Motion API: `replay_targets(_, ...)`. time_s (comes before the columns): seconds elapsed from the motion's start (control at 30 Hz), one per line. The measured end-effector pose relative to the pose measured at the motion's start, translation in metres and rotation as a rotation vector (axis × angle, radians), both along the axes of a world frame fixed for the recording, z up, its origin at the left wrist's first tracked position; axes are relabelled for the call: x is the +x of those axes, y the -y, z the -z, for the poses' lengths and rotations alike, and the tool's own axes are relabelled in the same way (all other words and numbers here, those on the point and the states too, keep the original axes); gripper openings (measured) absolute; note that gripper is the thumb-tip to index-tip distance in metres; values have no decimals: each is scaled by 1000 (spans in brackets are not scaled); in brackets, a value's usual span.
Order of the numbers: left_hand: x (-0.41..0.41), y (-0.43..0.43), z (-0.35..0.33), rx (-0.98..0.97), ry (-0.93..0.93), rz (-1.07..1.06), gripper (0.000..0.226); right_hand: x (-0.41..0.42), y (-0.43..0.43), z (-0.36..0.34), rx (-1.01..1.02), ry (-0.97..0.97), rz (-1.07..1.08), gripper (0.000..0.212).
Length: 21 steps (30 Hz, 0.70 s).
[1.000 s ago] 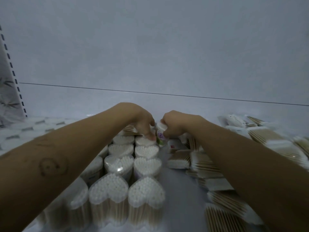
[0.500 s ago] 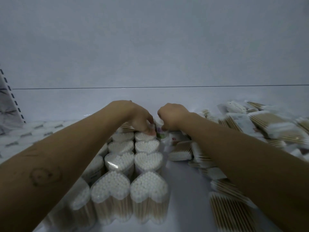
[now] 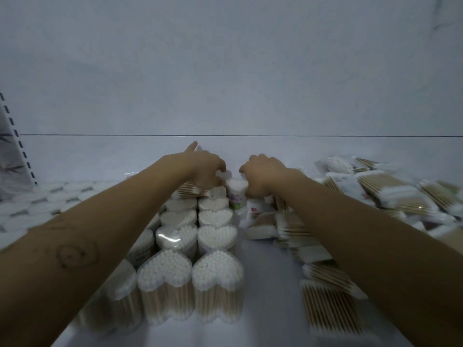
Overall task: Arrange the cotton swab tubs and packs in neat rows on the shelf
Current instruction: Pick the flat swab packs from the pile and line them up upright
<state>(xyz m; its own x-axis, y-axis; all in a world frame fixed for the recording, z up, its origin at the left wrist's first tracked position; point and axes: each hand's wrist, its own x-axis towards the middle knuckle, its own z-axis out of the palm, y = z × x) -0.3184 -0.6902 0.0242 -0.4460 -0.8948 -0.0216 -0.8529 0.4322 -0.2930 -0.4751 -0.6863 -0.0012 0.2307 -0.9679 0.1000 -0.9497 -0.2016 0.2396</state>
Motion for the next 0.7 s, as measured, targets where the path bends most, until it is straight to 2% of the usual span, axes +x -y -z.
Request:
replay_targets(0.13, -7, 0, 4, 29, 13, -20, 50, -4, -7, -1, 77, 55, -53, 66)
replay_targets(0.3, -10, 18, 14, 120, 115, -90, 46, 7, 5, 7, 37, 118, -39, 48)
replay_targets(0.7, -22, 18, 7, 70, 220, -37, 51, 14, 25, 15, -89, 107, -88, 27)
